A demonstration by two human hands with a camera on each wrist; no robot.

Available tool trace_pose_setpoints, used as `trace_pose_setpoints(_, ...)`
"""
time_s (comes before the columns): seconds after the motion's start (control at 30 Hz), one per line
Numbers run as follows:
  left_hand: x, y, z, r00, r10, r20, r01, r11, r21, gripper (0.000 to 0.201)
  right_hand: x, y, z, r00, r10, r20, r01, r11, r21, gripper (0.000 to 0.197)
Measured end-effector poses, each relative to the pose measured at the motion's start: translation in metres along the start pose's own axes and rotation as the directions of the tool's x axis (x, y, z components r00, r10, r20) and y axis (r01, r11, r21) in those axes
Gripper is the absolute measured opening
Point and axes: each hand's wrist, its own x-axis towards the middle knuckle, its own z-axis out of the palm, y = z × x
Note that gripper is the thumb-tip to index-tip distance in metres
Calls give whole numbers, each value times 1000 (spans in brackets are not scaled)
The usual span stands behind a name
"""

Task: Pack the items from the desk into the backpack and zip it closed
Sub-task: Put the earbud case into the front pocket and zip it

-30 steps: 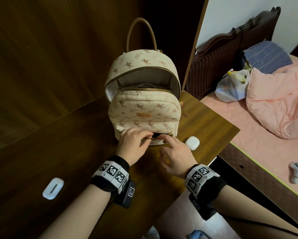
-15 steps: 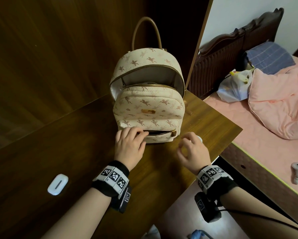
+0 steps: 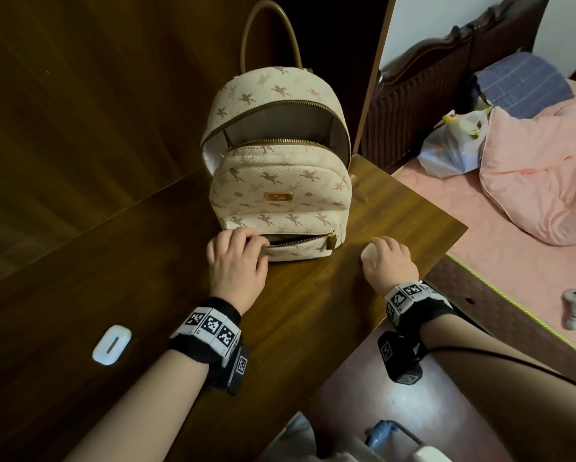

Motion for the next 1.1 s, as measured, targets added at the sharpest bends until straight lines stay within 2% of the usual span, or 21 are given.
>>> trace_pose_setpoints(0.13, -2, 0, 0, 999, -5, 39, 7, 999, -43, 27, 3, 8, 6, 996, 37, 86, -36, 999, -17, 48)
trace_pose_setpoints(0.3, -4, -5, 2, 996, -13, 88, 23, 994, -109, 31, 5, 1, 9, 997, 68, 36, -70, 995, 64, 40)
trace_pose_setpoints(0.4, -4, -7, 3, 995, 5, 100, 7, 993, -122, 32, 7, -1, 8, 987, 106, 117, -119, 986, 115, 47)
trace_pose_setpoints(0.5, -4, -8, 5, 994, 11, 107, 4, 991, -133, 33, 9, 1, 8, 984, 70, 164, -89, 990, 111, 47)
trace_pose_setpoints(0.6, -4, -7, 6, 994, 3, 106, 12, 990, -137, 34, 8, 0, 5, 990, 30, 141, -55, 983, 175, 39)
trace_pose_setpoints(0.7, -3, -7, 6, 995, 2, 102, 12, 991, -133, 34, 2, -4, -2, 998, -44, 47, 27, 950, 310, 35)
trace_pose_setpoints(0.83, -4, -7, 5, 993, 4, 120, 12, 991, -135, 36, -9, -13, -23, 984, -160, -83, 180, 875, 449, 42)
trace_pose_setpoints(0.97, -6, -5, 4, 991, 7, 134, 10, 991, -130, 42, -19, -26, -40, 922, -266, -281, 374, 798, 473, 39)
trace_pose_setpoints(1.1, -8, -3, -2, 992, 7, 128, 10, 992, -126, 41, -28, -52, -49, 840, -364, -403, 528, 722, 448, 40)
